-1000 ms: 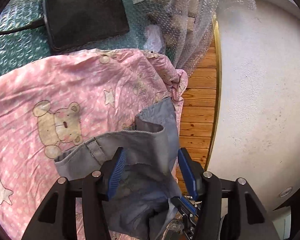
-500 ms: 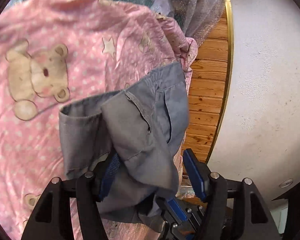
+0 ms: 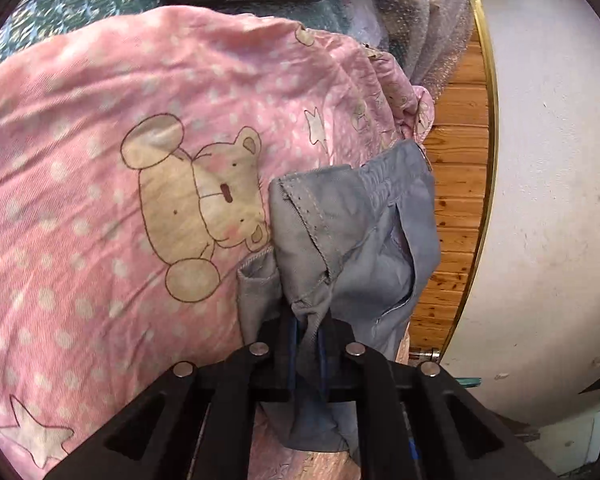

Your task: Fold clothes

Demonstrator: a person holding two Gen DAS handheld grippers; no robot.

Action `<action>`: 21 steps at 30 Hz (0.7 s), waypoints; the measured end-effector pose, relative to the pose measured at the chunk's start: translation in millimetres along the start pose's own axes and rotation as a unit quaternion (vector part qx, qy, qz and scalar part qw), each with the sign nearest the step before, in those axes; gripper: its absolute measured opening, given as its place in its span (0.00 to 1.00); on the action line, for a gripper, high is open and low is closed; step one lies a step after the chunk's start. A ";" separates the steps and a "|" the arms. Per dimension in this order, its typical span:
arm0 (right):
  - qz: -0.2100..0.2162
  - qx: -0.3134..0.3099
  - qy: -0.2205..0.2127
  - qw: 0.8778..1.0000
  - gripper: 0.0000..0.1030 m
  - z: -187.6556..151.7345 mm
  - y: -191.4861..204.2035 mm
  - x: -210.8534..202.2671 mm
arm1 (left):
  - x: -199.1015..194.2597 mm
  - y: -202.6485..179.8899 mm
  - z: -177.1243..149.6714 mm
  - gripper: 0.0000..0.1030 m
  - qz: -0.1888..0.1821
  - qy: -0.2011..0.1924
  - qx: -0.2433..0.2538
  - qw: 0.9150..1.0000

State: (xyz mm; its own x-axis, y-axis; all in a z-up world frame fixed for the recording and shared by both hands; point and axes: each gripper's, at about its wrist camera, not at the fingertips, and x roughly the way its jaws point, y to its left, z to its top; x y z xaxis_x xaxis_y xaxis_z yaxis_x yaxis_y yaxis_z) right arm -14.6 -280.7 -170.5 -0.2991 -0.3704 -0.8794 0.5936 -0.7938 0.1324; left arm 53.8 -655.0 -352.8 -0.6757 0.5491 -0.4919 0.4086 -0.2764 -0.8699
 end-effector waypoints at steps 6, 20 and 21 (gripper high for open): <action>-0.093 0.348 0.035 0.932 0.35 -142.4 -199.2 -30.7 | 2.9 -10.2 5.8 0.11 0.008 0.022 0.035 0.999; -0.128 0.572 -0.089 0.806 0.23 -315.5 -360.7 -133.4 | 19.8 -115.8 -74.2 0.29 0.044 0.043 0.175 0.983; -0.119 0.585 -0.100 0.796 0.20 -329.4 -370.9 -136.3 | 40.5 -106.8 -78.5 0.29 0.080 0.062 0.175 0.979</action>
State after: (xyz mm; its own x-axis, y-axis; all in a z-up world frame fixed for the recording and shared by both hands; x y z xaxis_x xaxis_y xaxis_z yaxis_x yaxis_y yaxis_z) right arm 52.1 223.1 -250.4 -0.4811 -0.1198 -0.8684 -0.5637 -0.7164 0.4111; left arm 31.0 -541.3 -276.8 -0.5316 0.5617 -0.6340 0.2542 -0.6082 -0.7520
